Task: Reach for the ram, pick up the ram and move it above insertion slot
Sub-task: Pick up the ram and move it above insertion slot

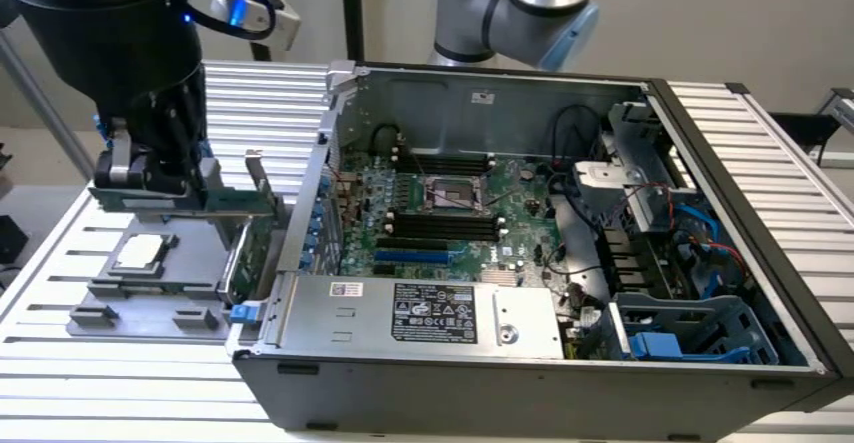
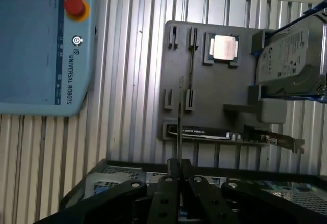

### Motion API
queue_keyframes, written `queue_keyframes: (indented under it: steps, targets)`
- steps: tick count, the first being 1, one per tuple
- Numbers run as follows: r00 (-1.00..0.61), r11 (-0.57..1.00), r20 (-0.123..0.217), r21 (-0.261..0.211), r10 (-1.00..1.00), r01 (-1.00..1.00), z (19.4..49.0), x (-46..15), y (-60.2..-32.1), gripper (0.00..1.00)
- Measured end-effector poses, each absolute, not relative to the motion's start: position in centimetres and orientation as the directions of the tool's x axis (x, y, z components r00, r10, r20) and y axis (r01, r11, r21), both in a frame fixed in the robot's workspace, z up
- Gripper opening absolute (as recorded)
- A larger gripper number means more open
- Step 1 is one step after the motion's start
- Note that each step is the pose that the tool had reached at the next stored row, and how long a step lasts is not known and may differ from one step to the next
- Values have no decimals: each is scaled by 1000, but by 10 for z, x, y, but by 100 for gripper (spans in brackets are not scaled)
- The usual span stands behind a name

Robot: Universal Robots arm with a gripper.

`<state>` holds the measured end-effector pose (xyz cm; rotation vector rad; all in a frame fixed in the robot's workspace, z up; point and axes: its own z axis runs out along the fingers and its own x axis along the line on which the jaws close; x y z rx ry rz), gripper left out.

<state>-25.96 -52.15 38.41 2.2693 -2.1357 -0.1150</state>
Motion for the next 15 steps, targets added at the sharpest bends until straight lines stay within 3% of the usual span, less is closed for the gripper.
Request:
queue_keyframes:
  steps: [15]
  targets:
    - [59, -63, -51, 67, -997, -996, 387, -192, -521, 14]
